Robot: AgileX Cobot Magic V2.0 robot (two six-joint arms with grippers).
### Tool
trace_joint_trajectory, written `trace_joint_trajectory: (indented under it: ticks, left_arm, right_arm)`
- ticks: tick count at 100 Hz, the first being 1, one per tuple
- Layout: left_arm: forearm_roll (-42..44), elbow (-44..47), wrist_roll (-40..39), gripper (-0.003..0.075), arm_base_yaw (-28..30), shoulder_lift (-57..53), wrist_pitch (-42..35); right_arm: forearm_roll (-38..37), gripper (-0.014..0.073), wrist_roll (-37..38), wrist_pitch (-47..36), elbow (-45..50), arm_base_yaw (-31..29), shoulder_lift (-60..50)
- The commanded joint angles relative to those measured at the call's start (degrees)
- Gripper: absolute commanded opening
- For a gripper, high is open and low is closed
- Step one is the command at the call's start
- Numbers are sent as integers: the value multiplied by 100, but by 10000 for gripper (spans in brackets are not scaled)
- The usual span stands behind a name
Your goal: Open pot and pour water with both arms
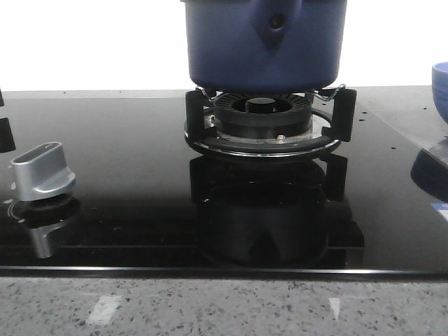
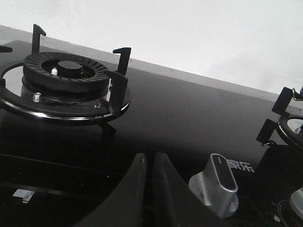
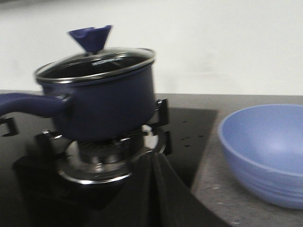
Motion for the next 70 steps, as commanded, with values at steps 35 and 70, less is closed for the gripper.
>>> trace_joint_trajectory:
  ticks: [35,70]
  left_arm:
    - [-32,178,-61,-20,-21,-166,-409]
    - [-32,178,-61,-20,-21,-166,-409]
  right_arm:
    - [-4610,-67,4518,-1232,1224,-909,-708]
    - [-4920,-67,4649,133,1279,-1294,-1452]
